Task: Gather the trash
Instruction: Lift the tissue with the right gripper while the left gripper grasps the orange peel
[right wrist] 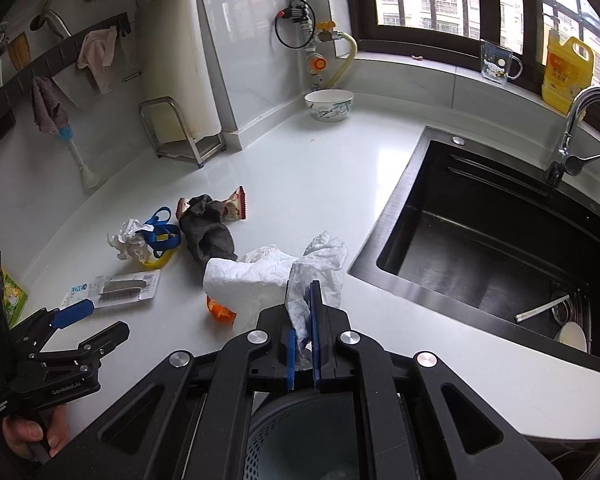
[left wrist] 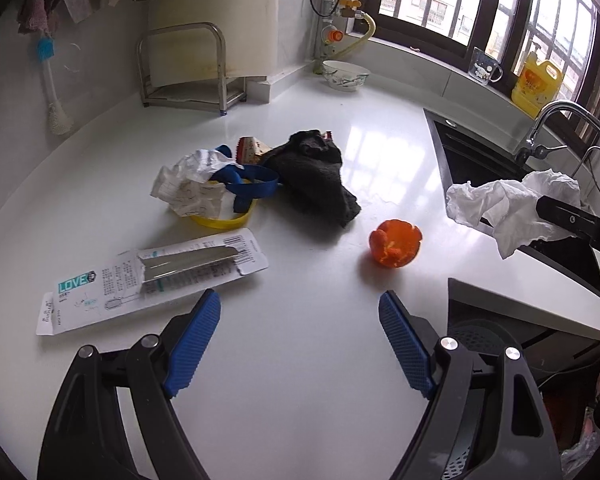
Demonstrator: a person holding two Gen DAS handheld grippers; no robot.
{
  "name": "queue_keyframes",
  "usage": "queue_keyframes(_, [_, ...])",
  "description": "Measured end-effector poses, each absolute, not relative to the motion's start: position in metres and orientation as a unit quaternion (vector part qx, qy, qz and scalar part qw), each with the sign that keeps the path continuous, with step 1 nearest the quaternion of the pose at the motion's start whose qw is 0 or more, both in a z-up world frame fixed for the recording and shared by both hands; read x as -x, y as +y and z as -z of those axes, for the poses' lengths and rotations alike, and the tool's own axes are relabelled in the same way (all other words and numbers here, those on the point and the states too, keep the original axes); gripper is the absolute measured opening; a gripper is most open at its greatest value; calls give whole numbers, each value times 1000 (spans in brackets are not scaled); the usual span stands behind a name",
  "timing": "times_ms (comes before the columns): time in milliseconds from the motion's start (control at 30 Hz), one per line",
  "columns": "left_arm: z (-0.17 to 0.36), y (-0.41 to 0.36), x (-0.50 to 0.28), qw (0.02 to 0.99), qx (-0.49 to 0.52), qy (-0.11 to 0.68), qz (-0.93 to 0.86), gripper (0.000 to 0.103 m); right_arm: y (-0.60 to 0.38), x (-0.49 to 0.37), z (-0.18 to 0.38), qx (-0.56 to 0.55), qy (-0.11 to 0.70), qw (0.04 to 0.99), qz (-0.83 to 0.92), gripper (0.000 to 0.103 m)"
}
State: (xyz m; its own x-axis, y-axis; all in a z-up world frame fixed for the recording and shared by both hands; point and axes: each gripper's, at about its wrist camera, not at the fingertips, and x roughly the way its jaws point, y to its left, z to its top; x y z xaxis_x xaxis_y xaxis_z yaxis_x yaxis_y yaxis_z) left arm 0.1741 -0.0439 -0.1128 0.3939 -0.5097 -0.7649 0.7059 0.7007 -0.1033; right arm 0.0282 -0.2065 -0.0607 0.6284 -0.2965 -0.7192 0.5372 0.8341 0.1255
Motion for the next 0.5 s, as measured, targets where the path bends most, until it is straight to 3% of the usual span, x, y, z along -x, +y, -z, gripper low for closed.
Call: queue_keyframes(500, [151,-152,-148,825,-141,416,355,80,-240,33,88,-214,346,871,277,6])
